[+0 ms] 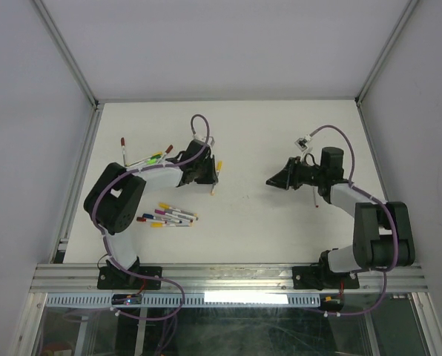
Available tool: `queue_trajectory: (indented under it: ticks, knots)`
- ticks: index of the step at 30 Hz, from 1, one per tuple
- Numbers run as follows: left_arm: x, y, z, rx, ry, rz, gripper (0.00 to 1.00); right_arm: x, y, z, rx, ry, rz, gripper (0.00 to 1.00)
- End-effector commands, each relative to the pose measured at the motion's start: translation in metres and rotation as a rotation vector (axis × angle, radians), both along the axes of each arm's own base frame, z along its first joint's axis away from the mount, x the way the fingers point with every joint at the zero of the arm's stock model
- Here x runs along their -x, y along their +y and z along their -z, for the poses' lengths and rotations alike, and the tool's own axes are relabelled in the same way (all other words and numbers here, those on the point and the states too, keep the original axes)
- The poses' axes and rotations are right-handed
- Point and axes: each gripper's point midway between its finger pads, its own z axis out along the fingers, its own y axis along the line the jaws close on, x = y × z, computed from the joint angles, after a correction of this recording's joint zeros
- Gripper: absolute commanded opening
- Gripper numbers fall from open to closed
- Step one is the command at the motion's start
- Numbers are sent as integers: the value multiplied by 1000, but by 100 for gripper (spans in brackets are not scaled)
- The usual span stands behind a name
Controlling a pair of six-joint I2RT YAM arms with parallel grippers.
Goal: Open the pen caps
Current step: Pick up the pen from the center of the board.
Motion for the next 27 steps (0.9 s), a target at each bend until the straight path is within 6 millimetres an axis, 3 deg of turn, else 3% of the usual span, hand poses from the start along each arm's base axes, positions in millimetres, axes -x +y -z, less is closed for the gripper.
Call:
queue_trajectory:
  ticks: [1,9,17,27]
  knots:
    - [11,-26,-8,151,18,25,0,-23,16,-5,-78,26,50,55]
    - [20,-50,-17,336,17,24,0,-24,46,20,-111,168,1,56]
    - [29,-84,-29,529,13,50,0,-29,48,43,-91,238,29,56]
    - [48,-119,-28,692,82,83,0,-38,48,64,-81,304,65,54]
